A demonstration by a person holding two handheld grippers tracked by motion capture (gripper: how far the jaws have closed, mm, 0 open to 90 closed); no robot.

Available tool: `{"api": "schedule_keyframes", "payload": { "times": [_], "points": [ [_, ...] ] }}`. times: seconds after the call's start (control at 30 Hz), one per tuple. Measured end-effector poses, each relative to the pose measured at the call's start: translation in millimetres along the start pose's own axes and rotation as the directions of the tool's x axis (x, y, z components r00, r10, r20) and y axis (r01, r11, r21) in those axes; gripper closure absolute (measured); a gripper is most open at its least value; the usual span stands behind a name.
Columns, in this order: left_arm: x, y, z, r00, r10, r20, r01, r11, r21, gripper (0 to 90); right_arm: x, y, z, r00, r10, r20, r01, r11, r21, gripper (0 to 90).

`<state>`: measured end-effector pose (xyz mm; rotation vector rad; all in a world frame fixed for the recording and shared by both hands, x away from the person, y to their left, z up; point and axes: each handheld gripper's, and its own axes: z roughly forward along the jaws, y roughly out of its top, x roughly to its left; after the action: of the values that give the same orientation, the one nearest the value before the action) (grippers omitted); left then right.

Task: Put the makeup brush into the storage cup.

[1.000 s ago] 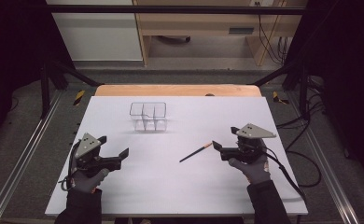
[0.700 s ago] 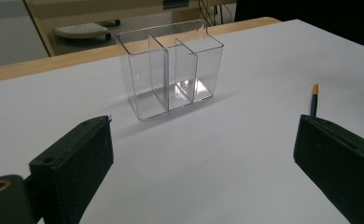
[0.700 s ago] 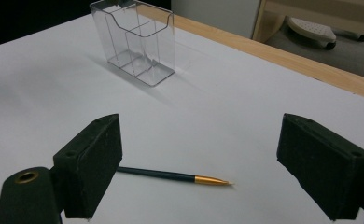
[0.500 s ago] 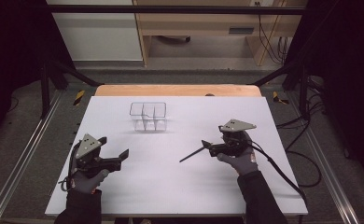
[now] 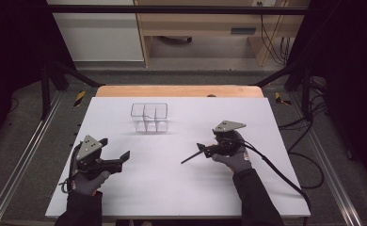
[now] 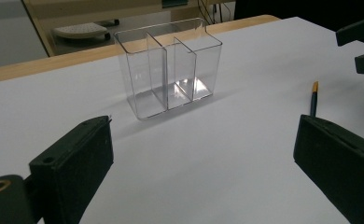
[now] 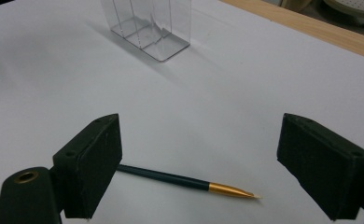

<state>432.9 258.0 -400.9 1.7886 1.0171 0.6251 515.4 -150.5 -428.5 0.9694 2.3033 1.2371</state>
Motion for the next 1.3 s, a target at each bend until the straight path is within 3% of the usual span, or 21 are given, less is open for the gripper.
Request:
{"api": "schedule_keyframes", "payload": {
  "times": [0.47, 0.87, 1.3],
  "points": [
    [-0.5, -0.5, 0.9, 1.0, 0.004, 0.004, -0.004, 1.0, 0.006, 4.1, 3.6, -11.5, 30.1, 0.9992, -0.028, -0.028, 0.031, 0.995, 0.098, 16.9],
    [-0.9, -0.6, 1.4, 0.9999, 0.01, 0.006, -0.01, 0.9999, 0.01, 4.3, 6.4, -21.3, 44.1, 0.9973, -0.049, -0.055, 0.057, 0.985, 0.162, 18.4],
    [-1.4, -1.0, 2.1, 0.9999, 0.012, 0.008, -0.012, 0.9999, 0.013, 4.5, 7.5, -26.4, 52.2, 0.9962, -0.07, -0.052, 0.08, 0.973, 0.215, 31.0]
  ]
}}
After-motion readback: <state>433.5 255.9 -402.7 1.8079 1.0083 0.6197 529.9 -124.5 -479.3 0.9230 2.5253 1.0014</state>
